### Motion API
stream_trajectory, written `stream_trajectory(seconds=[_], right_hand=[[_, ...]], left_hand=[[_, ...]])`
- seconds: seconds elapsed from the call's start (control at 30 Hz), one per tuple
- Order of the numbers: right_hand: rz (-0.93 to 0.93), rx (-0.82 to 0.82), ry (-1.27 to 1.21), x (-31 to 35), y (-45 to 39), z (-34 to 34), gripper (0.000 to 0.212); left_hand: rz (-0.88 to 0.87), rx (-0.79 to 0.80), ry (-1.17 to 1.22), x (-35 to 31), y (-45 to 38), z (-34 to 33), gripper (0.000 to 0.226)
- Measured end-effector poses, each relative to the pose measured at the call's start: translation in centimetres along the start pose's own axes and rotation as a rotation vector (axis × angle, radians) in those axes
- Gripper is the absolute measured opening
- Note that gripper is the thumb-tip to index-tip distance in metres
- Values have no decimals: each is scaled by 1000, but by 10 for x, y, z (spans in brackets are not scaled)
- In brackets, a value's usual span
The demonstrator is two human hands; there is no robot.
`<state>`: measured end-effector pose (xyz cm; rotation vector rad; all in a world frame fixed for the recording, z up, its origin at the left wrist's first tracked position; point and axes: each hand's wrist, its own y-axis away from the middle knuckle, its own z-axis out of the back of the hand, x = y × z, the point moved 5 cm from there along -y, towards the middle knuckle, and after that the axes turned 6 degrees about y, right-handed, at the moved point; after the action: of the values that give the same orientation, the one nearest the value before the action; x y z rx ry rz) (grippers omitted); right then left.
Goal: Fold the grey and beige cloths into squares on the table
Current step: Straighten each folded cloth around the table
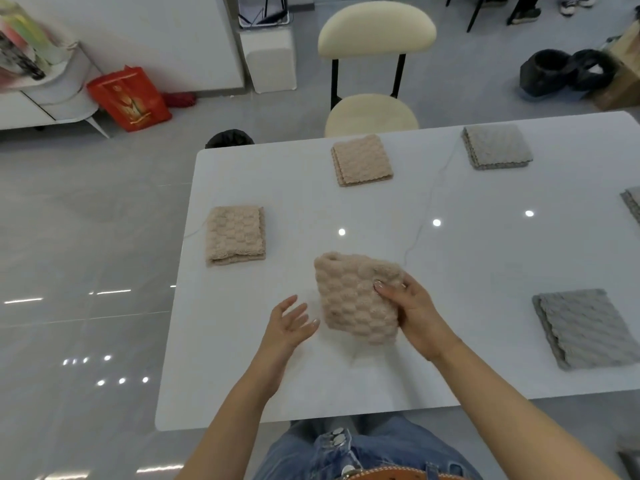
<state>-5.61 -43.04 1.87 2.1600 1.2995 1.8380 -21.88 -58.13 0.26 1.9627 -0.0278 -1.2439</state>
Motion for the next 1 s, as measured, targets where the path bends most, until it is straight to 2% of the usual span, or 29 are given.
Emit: stream_trajectory(seconds=[0.1,0.2,0.3,0.37,0.43,0.5,0.57,0.63,0.73,0.8,0.83,0.9,1.0], right_hand=[[91,10,286,27,11,9,37],[134,73,560,43,19,11,28],[156,170,756,48,23,6,19],[170,194,832,48,22,3,17],[182,134,857,45,19,6,19],[197,-4,868,42,16,14,23],[170,-132,826,33,14,26,30],[36,-187,691,13,16,39,44],[-256,-105,309,-38,18,56,58],[-340,2,170,-66,16,60,58],[-366,11,158,-77,15,62,60],[-409,-84,128,-91,16,68,68],[-361,-230,72,-96,16,75,51]], left_hand=[[-260,-23,-344,-20,1,-7,75],[-481,97,-622,-34,0,-35,77],[-442,222,-663,-28,-6,-61,72],[-342,252,-555,-21,-8,-72,49],[-311,222,-475,-16,-7,-77,21],[-294,159,-426,-11,-6,-77,16],[-211,124,-333,-2,-6,-76,21],[-96,115,-185,11,-6,-76,23],[33,121,7,35,-11,-74,27],[104,119,85,52,-16,-72,28],[134,115,102,60,-18,-71,30],[186,89,71,74,-23,-67,37],[227,40,-65,90,-29,-61,46]])
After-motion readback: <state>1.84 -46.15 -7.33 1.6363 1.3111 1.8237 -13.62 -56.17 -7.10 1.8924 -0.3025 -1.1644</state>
